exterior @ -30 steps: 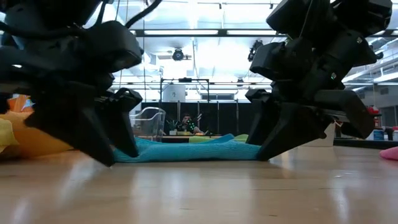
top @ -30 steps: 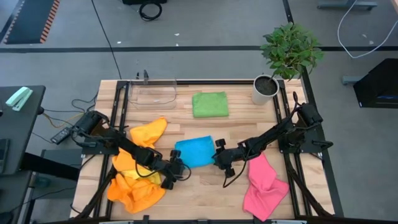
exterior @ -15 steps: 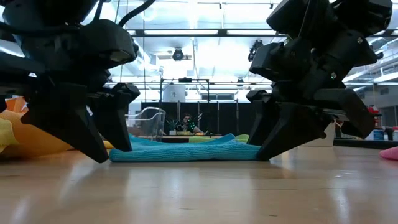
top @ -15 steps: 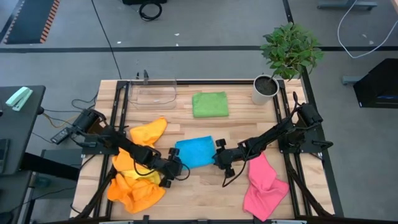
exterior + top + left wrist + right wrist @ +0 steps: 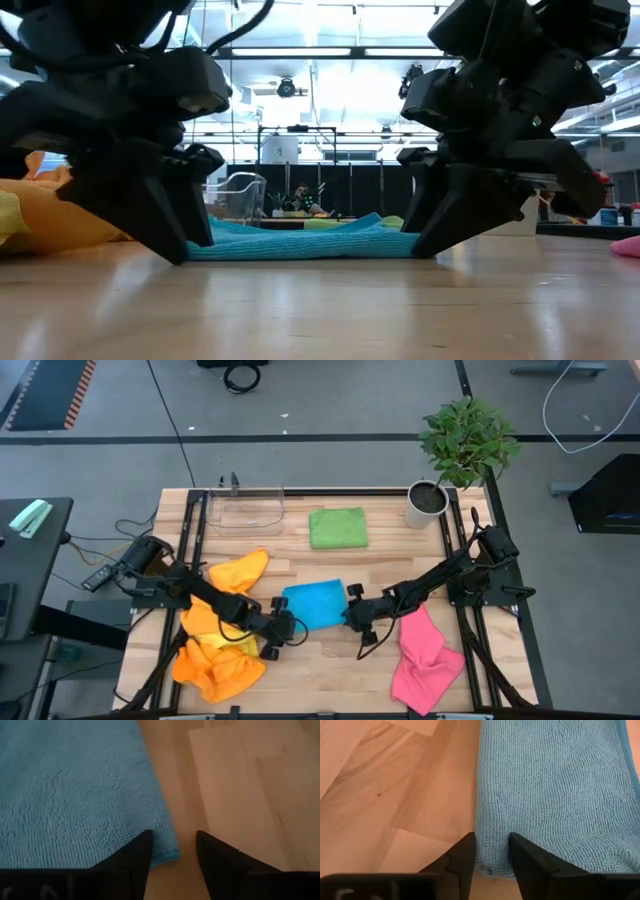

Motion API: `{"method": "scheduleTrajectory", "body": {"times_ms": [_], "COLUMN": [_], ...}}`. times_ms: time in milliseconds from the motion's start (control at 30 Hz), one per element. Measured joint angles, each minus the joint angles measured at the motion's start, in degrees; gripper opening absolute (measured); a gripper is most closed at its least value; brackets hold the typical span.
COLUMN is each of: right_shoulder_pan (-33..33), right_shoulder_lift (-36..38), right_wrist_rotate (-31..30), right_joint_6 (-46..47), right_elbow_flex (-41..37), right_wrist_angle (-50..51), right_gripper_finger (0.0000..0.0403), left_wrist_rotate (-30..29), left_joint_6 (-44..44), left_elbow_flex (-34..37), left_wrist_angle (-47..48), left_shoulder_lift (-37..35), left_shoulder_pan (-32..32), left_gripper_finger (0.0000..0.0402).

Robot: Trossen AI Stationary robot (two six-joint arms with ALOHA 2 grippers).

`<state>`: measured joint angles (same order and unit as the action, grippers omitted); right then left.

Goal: Fold microfiber towels
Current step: Stack the folded blue towel on the green towel

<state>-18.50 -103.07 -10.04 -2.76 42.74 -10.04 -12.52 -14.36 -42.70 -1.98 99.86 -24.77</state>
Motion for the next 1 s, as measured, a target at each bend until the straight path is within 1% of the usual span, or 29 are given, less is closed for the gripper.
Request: {"method": "scheduleTrajectory", "body": {"times_ms": [133, 267, 300, 333, 433, 533, 600, 700, 767, 867, 933, 1000], "right_shoulder_pan": [0.0, -0.1, 0.0, 0.0, 0.6, 2.7, 4.4, 7.0, 9.3, 14.9, 19.6, 25.0], "right_shoulder_lift": [0.0, 0.0, 0.0, 0.0, 0.5, 2.8, 5.6, 11.9, 16.8, 23.9, 28.2, 32.2], "right_wrist_rotate": [0.3, 0.1, 0.1, 0.1, 1.1, 6.2, 9.3, 11.1, 11.1, 10.8, 10.5, 10.5], "right_joint_6": [0.7, 2.3, 2.8, 3.4, 6.8, 12.9, 16.2, 18.1, 17.6, 16.3, 15.0, 12.5], "right_elbow_flex": [0.0, 0.0, 0.0, 0.0, -0.1, -0.3, -0.3, -0.3, -0.3, -0.3, -0.3, -0.3], "right_wrist_angle": [0.3, 0.5, 0.5, 0.4, 0.5, 2.6, 4.8, 10.0, 13.6, 18.7, 22.0, 23.6], "right_gripper_finger": [0.0084, 0.0027, 0.0017, 0.0012, 0.0009, 0.0007, 0.0007, 0.0006, 0.0005, 0.0005, 0.0005, 0.0005], "left_wrist_rotate": [-0.8, -1.4, -1.4, -1.4, -1.1, -0.5, -0.3, -0.7, -1.9, -3.2, -3.3, -2.3], "left_joint_6": [-1.8, -3.0, -3.1, -3.0, -3.0, -3.1, -3.2, -3.1, -3.0, -1.0, 1.9, 6.7], "left_elbow_flex": [0.0, 0.0, 0.0, 0.0, 0.2, 0.3, 0.5, 0.4, 0.4, -0.7, -3.1, -6.4], "left_wrist_angle": [0.1, 0.7, 0.7, 0.7, -0.1, -0.3, 0.7, 0.2, 0.5, 1.3, 2.7, 5.7], "left_shoulder_lift": [1.0, 1.2, 1.2, 0.9, 0.7, -1.5, -4.9, -11.0, -14.5, -18.1, -18.1, -17.7], "left_shoulder_pan": [0.6, 0.6, 0.6, 0.6, 0.6, 0.8, 1.6, 3.9, 6.6, 12.3, 16.7, 21.4], "left_gripper_finger": [0.0111, 0.0037, 0.0021, 0.0014, 0.0014, 0.0009, 0.0009, 0.0009, 0.0009, 0.0009, 0.0009, 0.0009]}}
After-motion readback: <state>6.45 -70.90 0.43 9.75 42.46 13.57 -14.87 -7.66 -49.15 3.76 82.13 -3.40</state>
